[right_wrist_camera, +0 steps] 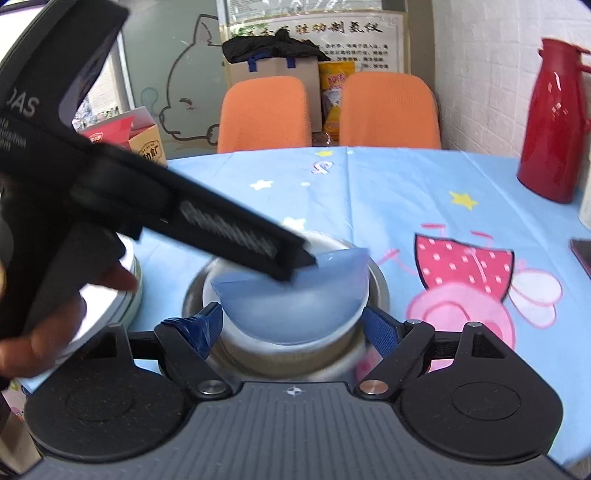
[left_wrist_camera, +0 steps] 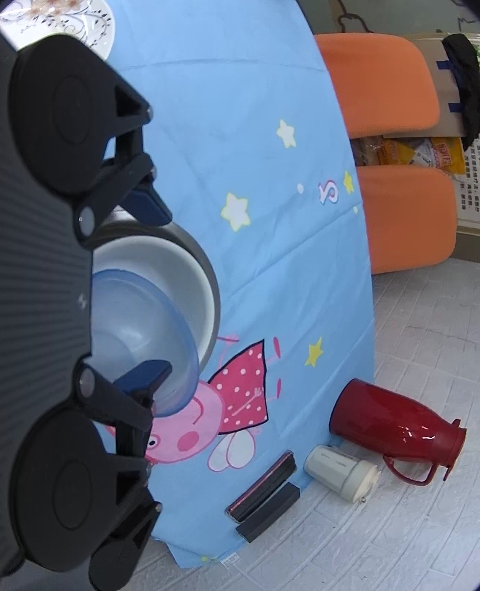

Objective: Organize plates and bowls

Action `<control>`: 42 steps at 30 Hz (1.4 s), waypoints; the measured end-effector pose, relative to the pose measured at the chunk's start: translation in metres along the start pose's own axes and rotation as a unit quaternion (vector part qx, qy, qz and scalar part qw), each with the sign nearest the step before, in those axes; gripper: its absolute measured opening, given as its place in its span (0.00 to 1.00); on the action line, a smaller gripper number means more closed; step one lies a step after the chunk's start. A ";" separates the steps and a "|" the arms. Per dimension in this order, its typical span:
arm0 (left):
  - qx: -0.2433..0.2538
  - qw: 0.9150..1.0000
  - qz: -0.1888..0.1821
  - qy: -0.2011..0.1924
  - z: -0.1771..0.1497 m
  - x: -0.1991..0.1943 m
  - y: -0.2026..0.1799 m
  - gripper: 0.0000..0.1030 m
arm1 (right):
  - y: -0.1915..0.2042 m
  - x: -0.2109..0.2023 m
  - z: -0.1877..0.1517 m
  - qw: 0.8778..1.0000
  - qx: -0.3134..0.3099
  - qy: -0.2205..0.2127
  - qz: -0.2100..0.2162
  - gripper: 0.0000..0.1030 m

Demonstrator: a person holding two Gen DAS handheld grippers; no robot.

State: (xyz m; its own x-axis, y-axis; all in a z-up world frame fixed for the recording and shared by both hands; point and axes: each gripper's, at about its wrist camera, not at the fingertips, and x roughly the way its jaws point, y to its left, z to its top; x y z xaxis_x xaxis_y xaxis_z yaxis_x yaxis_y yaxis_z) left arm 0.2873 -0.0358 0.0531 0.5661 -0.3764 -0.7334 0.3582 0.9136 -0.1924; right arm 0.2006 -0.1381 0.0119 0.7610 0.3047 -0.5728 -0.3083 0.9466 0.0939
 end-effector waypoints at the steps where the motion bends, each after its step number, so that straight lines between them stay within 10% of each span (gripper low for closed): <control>1: -0.009 1.000 -0.006 -0.004 0.001 -0.003 0.004 0.71 | -0.002 -0.005 -0.004 1.000 0.008 -0.005 -0.002 0.67; 10: -0.051 0.998 -0.014 -0.039 -0.003 -0.024 0.016 0.72 | -0.030 -0.044 -0.038 0.995 0.094 -0.029 0.006 0.68; 21: -0.047 0.999 -0.009 0.022 -0.012 0.009 0.024 0.72 | -0.049 -0.028 -0.038 0.990 0.139 -0.036 0.005 0.68; 42: -0.002 0.997 0.028 0.065 -0.002 0.060 0.027 0.73 | -0.016 0.045 -0.013 0.996 0.052 0.041 -0.063 0.70</control>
State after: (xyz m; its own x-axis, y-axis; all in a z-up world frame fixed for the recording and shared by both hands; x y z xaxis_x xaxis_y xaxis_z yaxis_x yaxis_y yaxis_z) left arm 0.3290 -0.0334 0.0024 0.4841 -0.3012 -0.8215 0.3251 0.9336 -0.1507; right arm 0.2329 -0.1411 -0.0259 0.7398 0.1780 -0.6488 -0.1494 0.9838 0.0995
